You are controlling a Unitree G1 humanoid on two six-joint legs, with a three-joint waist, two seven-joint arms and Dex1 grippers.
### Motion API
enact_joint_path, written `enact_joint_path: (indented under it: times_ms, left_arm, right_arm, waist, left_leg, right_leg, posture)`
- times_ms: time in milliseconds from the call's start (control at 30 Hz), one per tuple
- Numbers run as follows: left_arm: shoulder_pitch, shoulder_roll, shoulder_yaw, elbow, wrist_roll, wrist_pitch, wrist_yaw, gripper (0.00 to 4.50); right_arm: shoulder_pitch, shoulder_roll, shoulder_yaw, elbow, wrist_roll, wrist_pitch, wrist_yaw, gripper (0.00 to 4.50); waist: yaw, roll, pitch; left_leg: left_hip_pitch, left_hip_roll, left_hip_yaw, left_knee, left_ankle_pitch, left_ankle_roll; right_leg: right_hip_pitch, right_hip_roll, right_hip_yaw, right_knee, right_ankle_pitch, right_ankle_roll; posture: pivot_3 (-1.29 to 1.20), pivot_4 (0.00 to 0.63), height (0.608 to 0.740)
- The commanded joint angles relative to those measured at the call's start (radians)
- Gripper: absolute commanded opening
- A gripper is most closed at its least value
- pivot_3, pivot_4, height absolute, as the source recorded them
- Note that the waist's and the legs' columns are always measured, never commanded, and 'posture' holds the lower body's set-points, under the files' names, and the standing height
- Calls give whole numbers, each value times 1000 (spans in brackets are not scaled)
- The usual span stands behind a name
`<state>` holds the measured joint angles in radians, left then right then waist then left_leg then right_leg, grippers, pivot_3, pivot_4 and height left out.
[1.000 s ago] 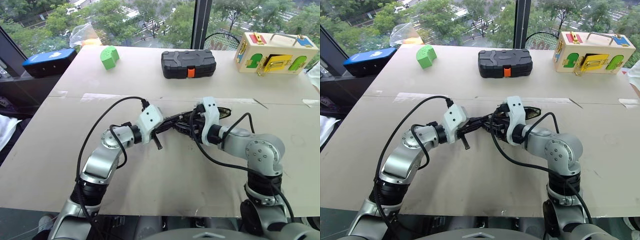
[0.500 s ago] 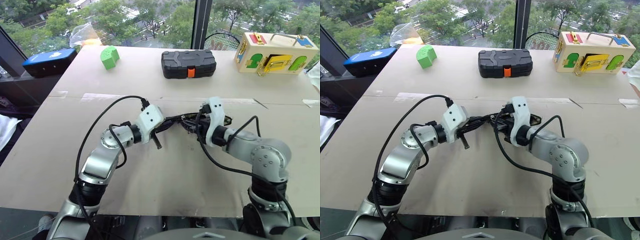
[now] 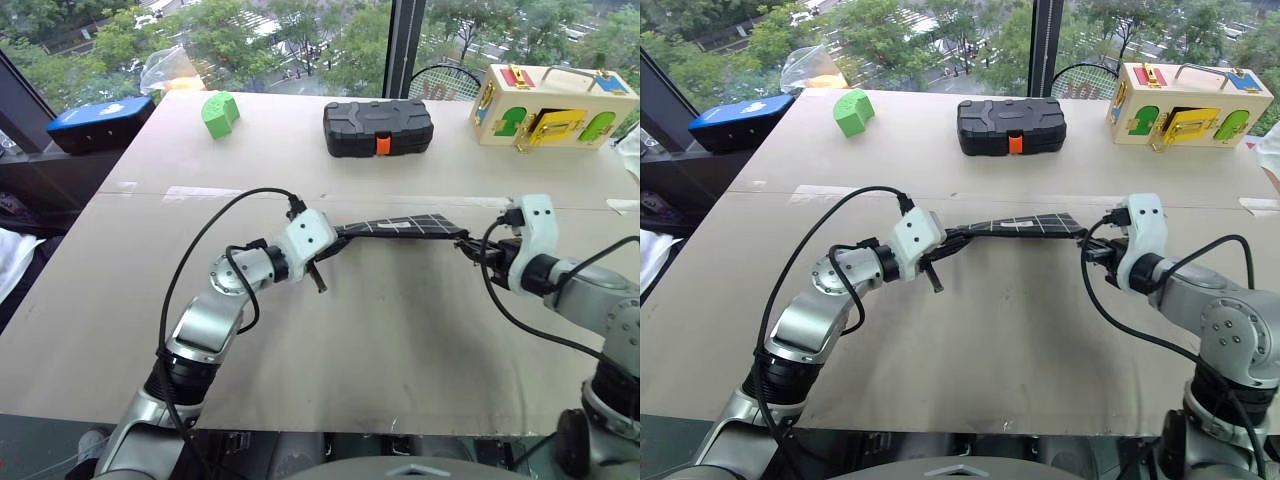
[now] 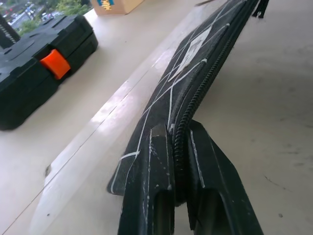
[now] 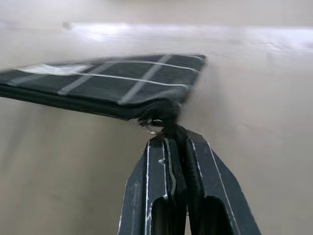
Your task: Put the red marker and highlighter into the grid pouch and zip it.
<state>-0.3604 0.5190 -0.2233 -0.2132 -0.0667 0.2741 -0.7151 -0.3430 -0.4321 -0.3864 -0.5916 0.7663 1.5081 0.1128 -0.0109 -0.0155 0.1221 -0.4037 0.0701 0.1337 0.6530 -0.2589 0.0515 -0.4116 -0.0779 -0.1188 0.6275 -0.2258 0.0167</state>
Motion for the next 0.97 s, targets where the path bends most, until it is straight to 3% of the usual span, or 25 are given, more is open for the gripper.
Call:
enact_joint_path:
  times_ms: [33,133,167,233,300,367,500,567,667,800,967]
  left_arm:
    - [-7,34,18,32,85,-100,41,0]
    - [-14,47,-36,70,168,-191,47,0]
    - [-17,57,-53,86,193,-225,40,0]
    - [-7,80,-65,117,213,-275,21,798]
    - [18,106,-39,125,191,-318,2,1494]
    - [65,126,30,99,82,-287,-49,2390]
    - [255,202,244,-8,-299,-40,-247,4346]
    - [357,250,369,-75,-479,83,-315,4346]
    - [458,301,491,-133,-588,183,-335,4346]
    - [615,344,597,-155,-585,181,-387,4346]
    - [644,333,603,-162,-599,194,-383,4346]
  right_arm:
    - [66,-40,-17,-37,-48,-189,71,53]
    - [150,-162,127,-36,-171,-368,137,53]
    - [177,-197,155,-36,-195,-423,170,493]
    - [248,-267,181,-41,-234,-531,251,903]
    - [346,-332,161,-51,-267,-639,343,1787]
    - [462,-371,92,-55,-298,-757,427,2704]
    - [743,-332,-136,-46,-300,-1041,655,4496]
    - [877,-290,-248,-39,-312,-1198,764,4496]
    - [986,-250,-360,-37,-277,-1305,860,4496]
    - [1066,-220,-453,-45,-209,-1334,926,4496]
    - [1055,-209,-412,-9,-222,-1359,928,4496]
  waist:
    - [-3,0,0]
    - [0,1,0]
    - [0,1,0]
    - [3,1,0]
    - [5,0,0]
    - [7,0,0]
    - [8,0,1]
    - [5,0,1]
    - [9,1,3]
    - [16,3,5]
    - [25,5,6]
  left_leg:
    - [0,0,0,0,-1,1]
    - [1,0,0,0,-2,3]
    - [1,0,1,0,-2,3]
    - [1,0,2,0,-2,3]
    - [1,0,2,0,-2,4]
    - [1,0,2,0,-2,4]
    - [2,2,2,0,-2,3]
    - [3,3,2,0,-2,3]
    - [5,3,1,-1,-3,3]
    - [7,2,1,0,-6,-1]
    - [6,2,0,0,-6,-2]
  right_leg:
    - [0,1,1,0,0,0]
    - [0,1,1,0,0,0]
    - [0,0,1,0,0,0]
    - [0,0,2,-1,0,0]
    - [0,0,2,-1,0,1]
    - [0,0,2,-1,-1,1]
    - [1,0,3,-1,-3,4]
    - [1,1,4,-1,-4,6]
    - [2,-2,6,-2,-7,6]
    - [2,-9,5,-2,-8,3]
    - [1,-9,4,-2,-8,2]
  posture:
    - [0,150,740]
    - [0,150,740]
    - [0,150,740]
    - [0,150,740]
    - [0,150,740]
    - [0,150,740]
    - [0,150,740]
    - [0,150,740]
    - [0,150,740]
    - [0,150,740]
    - [0,150,740]
